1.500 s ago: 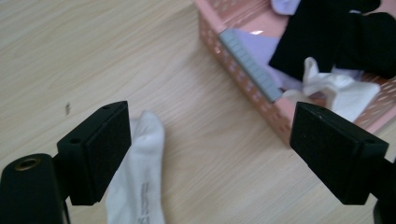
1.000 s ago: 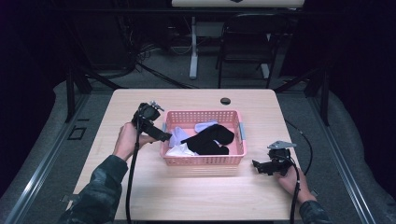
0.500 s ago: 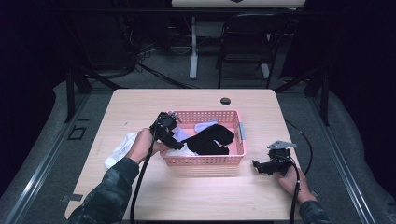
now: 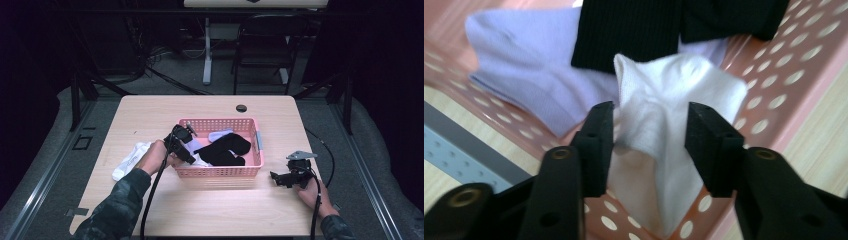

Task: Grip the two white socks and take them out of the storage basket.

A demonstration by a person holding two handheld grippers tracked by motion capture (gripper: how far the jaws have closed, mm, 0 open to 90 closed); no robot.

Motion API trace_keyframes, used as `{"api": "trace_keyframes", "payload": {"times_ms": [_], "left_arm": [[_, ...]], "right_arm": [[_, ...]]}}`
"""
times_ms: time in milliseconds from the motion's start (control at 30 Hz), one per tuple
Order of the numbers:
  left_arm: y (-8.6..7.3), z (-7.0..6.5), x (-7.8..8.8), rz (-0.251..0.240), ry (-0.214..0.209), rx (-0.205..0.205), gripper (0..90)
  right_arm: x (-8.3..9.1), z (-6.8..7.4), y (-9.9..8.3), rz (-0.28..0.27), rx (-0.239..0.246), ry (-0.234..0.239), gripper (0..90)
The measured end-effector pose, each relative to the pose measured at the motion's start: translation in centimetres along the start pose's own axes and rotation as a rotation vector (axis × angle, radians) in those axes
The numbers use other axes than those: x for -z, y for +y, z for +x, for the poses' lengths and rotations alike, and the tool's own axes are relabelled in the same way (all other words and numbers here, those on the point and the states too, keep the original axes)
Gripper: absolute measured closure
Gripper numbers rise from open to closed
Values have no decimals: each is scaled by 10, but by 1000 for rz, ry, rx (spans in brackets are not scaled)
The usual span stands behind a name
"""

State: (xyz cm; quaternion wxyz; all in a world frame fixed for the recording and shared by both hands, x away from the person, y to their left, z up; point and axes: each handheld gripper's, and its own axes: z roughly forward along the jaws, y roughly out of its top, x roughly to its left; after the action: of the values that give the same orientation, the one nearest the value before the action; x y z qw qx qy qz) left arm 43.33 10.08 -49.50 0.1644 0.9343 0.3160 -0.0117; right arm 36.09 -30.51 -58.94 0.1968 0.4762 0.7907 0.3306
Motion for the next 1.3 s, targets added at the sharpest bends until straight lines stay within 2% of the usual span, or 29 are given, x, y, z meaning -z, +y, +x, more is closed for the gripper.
{"api": "trace_keyframes", "payload": {"times_ms": [33, 67, 100, 200, 333, 533, 700, 933, 1300], "left_arm": [[-1, 0, -1, 5, 1, 1, 615], [-1, 0, -2, 10, -8, 0, 708], [-1, -1, -2, 14, -9, -5, 752], [0, -3, -1, 19, -3, -20, 828], [2, -5, 1, 18, 8, -34, 843], [3, -4, 11, -29, 23, -29, 846], [6, -5, 29, -90, 24, -31, 847], [14, -6, 46, -134, 36, -36, 847], [33, -13, 80, -200, 69, -76, 847]], "right_arm": [[0, 0, 0, 0, 0, 0, 0], [0, 0, 0, 1, 0, 0, 0], [0, 0, 0, 1, 0, 0, 0], [0, 0, 0, 1, 0, 0, 0], [0, 0, 0, 1, 0, 0, 0], [0, 0, 0, 1, 0, 0, 0], [0, 0, 0, 1, 0, 0, 0], [0, 0, 0, 1, 0, 1, 0], [0, 0, 0, 1, 1, 0, 0]]}}
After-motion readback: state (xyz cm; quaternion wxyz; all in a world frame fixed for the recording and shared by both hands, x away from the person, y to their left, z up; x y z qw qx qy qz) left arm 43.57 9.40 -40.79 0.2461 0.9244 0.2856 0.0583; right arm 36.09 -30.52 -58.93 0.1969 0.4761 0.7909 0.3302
